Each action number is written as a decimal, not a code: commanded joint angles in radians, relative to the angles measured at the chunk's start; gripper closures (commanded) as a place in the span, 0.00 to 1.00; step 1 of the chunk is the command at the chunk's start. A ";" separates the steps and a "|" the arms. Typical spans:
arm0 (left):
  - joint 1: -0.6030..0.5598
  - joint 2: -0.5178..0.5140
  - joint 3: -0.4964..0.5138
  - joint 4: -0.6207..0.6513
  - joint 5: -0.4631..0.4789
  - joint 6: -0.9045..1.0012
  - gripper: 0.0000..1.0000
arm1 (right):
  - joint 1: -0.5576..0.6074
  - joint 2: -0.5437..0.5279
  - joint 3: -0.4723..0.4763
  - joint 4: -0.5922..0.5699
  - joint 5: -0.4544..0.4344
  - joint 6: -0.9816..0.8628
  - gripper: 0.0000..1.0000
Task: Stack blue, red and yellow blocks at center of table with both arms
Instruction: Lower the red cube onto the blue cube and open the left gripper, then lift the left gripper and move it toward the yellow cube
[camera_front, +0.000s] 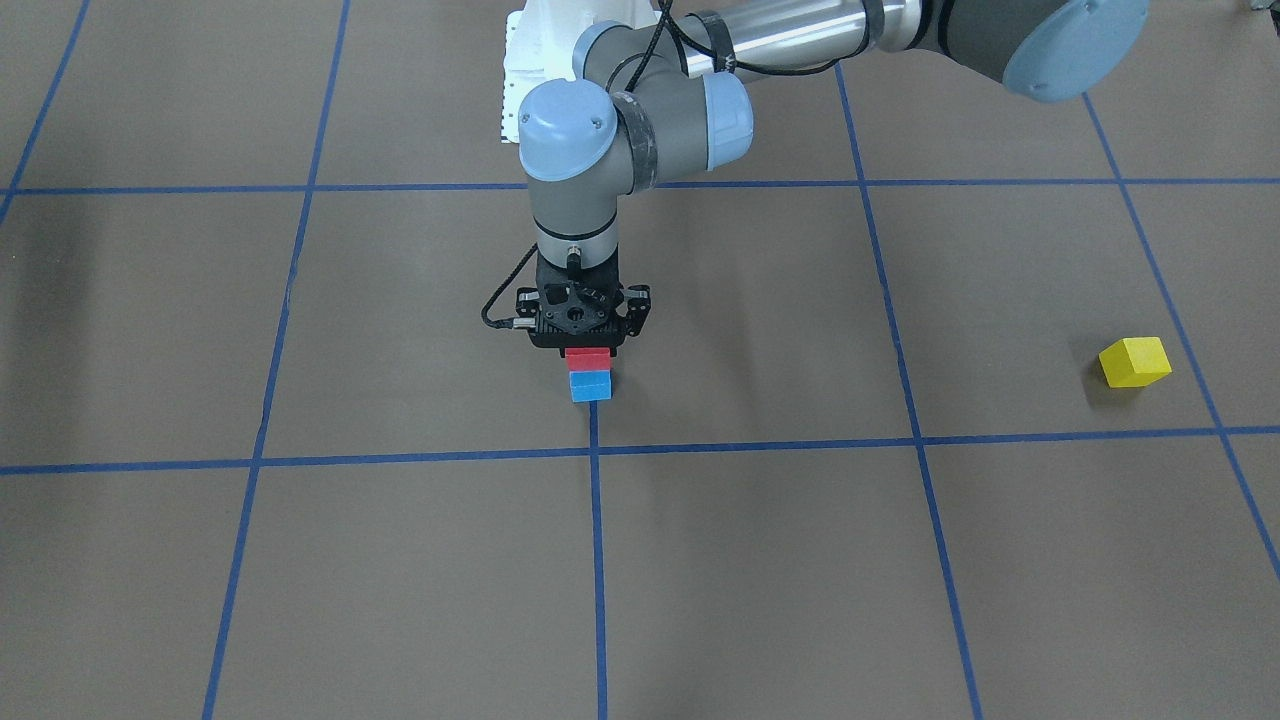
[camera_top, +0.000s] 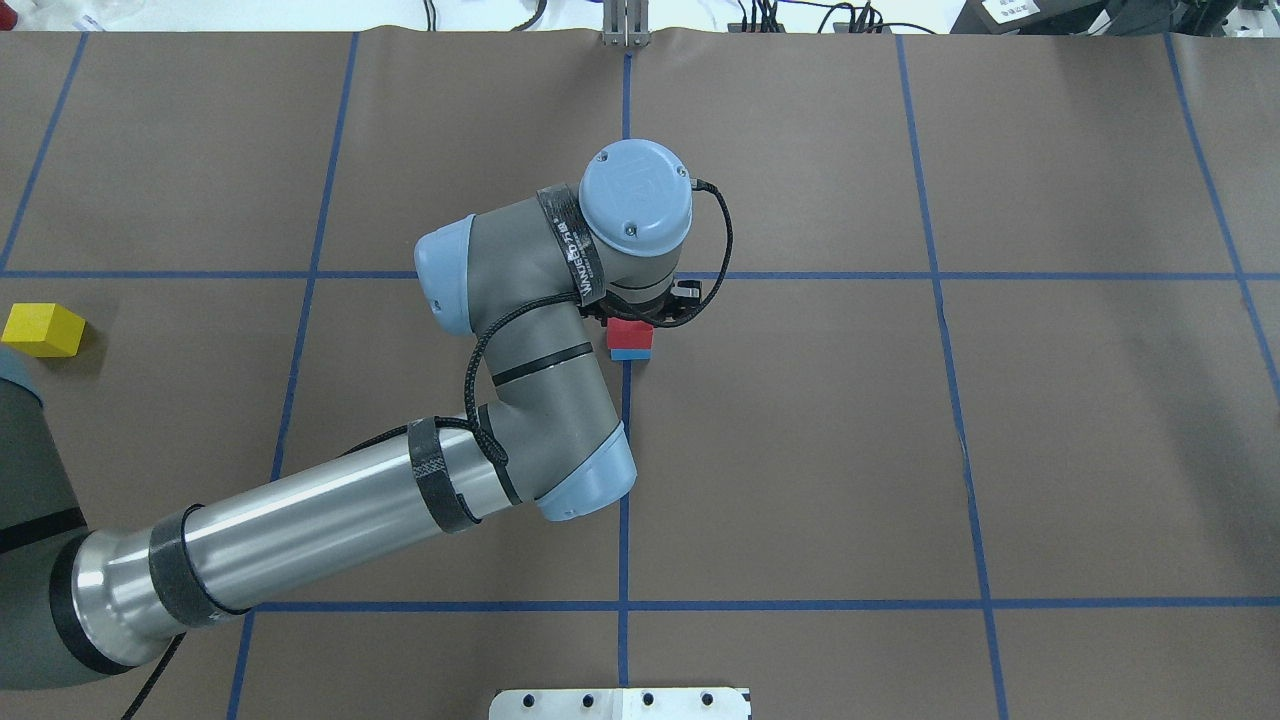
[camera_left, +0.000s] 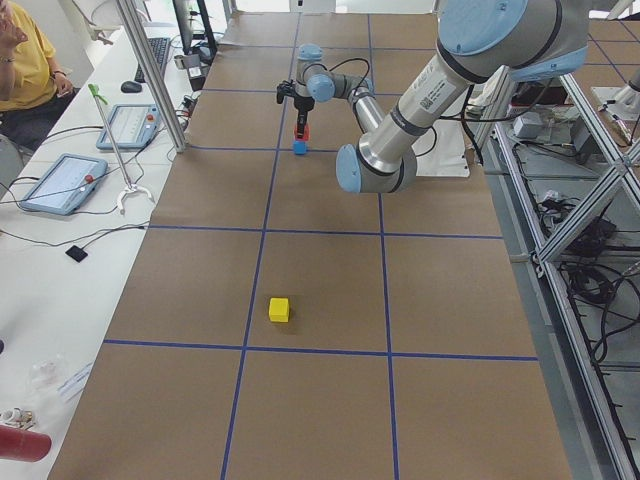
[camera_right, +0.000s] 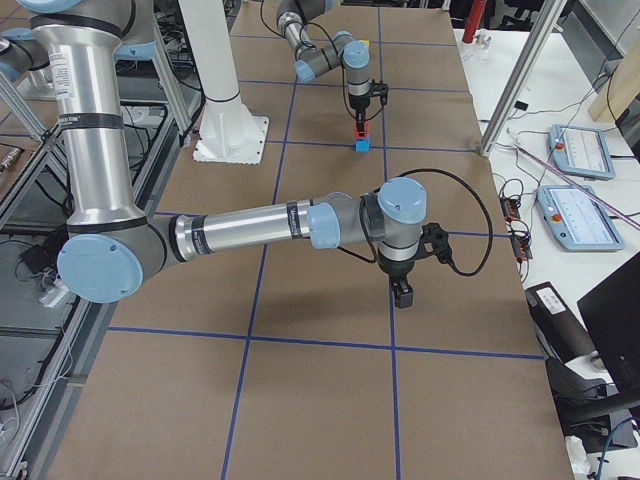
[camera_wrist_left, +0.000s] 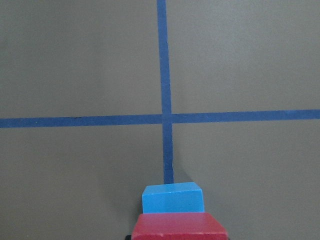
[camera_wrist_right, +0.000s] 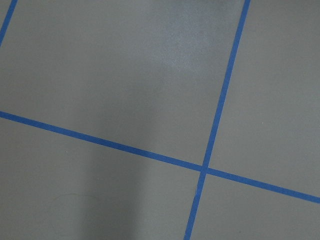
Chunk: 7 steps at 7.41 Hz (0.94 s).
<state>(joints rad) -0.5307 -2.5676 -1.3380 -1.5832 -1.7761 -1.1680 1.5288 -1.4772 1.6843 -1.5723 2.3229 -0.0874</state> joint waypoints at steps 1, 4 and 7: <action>0.000 0.000 0.019 -0.026 0.009 -0.001 0.12 | 0.001 0.000 0.000 0.000 0.000 0.000 0.00; -0.003 0.001 -0.021 -0.026 0.007 0.010 0.00 | 0.001 0.000 0.000 0.000 0.000 -0.002 0.00; -0.098 0.198 -0.377 0.139 -0.073 0.268 0.00 | 0.001 0.002 0.000 0.002 0.001 -0.002 0.00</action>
<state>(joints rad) -0.5795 -2.4909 -1.5386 -1.5039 -1.7965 -1.0218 1.5290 -1.4760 1.6843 -1.5710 2.3231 -0.0889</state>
